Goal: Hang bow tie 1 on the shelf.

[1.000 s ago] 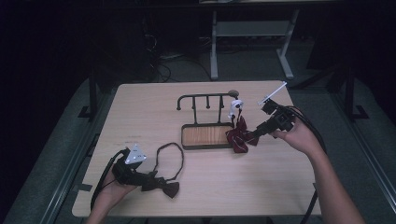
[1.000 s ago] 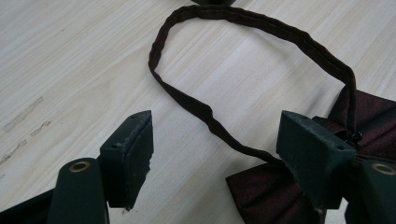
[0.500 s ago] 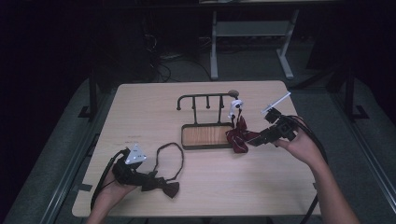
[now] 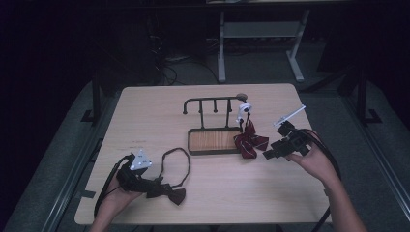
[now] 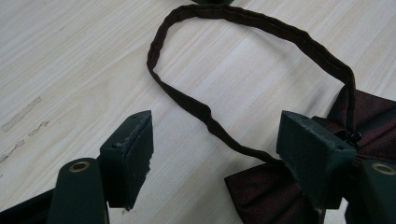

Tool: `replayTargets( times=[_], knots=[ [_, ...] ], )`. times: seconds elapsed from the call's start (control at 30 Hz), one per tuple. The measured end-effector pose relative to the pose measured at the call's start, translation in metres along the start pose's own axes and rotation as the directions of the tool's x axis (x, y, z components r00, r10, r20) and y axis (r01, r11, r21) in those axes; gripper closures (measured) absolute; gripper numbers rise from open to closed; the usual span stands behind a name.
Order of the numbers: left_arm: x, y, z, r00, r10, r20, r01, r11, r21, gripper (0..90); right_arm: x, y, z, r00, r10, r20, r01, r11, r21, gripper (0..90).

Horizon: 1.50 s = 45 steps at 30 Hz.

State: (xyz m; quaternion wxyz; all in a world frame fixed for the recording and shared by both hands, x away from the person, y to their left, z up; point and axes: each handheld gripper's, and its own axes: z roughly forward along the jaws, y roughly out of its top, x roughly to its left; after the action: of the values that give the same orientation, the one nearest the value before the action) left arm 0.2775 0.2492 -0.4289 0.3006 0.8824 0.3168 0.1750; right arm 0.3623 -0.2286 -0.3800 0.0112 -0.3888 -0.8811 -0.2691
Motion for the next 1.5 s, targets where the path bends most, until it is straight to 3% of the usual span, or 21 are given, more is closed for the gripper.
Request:
replayTargets(
  times=[0.4,1.5],
  knots=[
    [0.001,0.000,0.000,0.9999,0.015,-0.004,-0.015,0.9999,0.004,27.8,0.004,-0.014,0.002,1.0000,0.004,-0.002,-0.004,1.000,-0.017,41.6],
    [0.000,0.001,0.000,1.0000,0.003,0.001,-0.003,1.0000,-0.003,27.4,0.011,-0.055,0.017,0.9990,0.042,-0.017,-0.043,0.997,-0.056,41.3]
  ],
)
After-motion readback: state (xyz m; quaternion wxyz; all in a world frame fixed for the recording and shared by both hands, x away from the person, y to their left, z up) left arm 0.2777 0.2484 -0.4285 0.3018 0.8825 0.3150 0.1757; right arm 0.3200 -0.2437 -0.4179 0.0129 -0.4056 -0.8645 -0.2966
